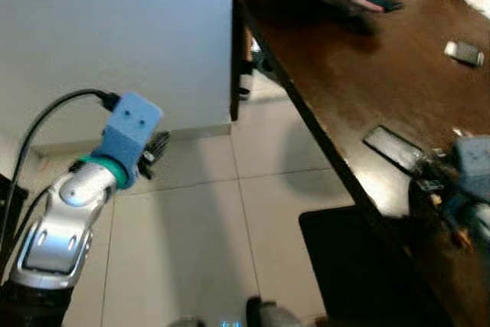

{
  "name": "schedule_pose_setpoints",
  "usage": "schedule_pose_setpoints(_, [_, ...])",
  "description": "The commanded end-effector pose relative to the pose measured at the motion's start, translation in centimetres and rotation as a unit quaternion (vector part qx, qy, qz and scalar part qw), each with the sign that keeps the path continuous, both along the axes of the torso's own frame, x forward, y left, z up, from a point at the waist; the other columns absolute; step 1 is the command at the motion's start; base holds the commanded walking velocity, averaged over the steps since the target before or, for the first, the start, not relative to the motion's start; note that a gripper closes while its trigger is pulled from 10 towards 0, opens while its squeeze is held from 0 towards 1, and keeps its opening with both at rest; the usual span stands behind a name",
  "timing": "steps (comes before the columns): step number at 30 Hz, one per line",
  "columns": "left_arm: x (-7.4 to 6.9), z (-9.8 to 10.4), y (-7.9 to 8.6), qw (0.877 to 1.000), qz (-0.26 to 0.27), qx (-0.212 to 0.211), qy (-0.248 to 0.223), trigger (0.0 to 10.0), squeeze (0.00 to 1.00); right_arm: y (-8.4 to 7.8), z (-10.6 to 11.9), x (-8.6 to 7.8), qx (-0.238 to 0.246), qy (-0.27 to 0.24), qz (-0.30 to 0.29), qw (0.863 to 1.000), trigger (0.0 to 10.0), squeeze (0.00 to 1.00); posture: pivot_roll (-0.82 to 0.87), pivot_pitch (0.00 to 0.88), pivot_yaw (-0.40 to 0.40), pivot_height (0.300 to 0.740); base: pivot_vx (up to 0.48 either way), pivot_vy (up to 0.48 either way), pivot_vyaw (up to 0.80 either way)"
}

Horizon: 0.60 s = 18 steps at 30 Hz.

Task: Hang keys on a hook

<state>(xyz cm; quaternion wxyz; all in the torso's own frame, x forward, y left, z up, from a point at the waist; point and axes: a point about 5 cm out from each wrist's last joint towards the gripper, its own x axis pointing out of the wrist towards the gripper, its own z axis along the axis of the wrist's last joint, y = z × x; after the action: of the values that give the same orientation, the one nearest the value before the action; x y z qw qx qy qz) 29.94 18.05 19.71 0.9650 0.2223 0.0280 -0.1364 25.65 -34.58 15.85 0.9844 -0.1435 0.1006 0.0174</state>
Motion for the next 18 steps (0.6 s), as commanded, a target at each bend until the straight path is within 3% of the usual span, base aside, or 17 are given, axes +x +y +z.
schedule_pose_setpoints(1, [-0.1, -0.7, -0.2, 1.0, -0.01, 0.003, 0.02, 10.0, 0.0, 0.4, 0.3, -0.8, 0.009, 0.001, 0.031, 0.999, 10.0, 0.0, -0.04, 0.183, 0.08, 0.74, 0.0, 0.0, 0.0])
schedule_pose_setpoints(2, [-0.1, -0.7, -0.2, 1.0, -0.01, 0.003, 0.02, 10.0, 0.0, 0.4, 0.3, -0.8, 0.009, 0.001, 0.031, 0.999, 10.0, 0.0, -0.04, 0.183, 0.08, 0.74, 0.0, 0.0, 0.0])
schedule_pose_setpoints(4, [0.0, -0.8, -0.6, 1.0, -0.019, 0.002, 0.024, 10.0, 0.0, 0.2, 0.6, -2.6, 0.005, -0.006, 0.038, 0.999, 10.0, 0.0, -0.05, 0.188, 0.083, 0.74, 0.0, 0.0, 0.0])
schedule_pose_setpoints(12, [0.0, -0.8, -0.7, 0.999, -0.023, 0.003, 0.026, 10.0, 0.0, -0.5, 0.3, -3.7, 0.004, -0.005, 0.019, 1.0, 10.0, 0.0, -0.06, 0.192, 0.09, 0.74, 0.0, 0.0, 0.0])
schedule_pose_setpoints(13, [0.0, -0.9, -0.7, 0.999, -0.024, 0.004, 0.028, 10.0, 0.0, -0.5, -0.2, -3.5, 0.016, -0.01, 0.007, 1.0, 10.0, 1.0, -0.05, 0.194, 0.091, 0.74, 0.0, 0.0, 0.0])
schedule_pose_setpoints(18, [0.0, -0.9, -0.7, 0.999, -0.022, 0.004, 0.028, 10.0, 0.0, 0.3, -0.7, -3.1, 0.036, -0.006, 0.017, 0.999, 10.0, 1.0, -0.04, 0.195, 0.088, 0.74, 0.0, 0.0, 0.0])
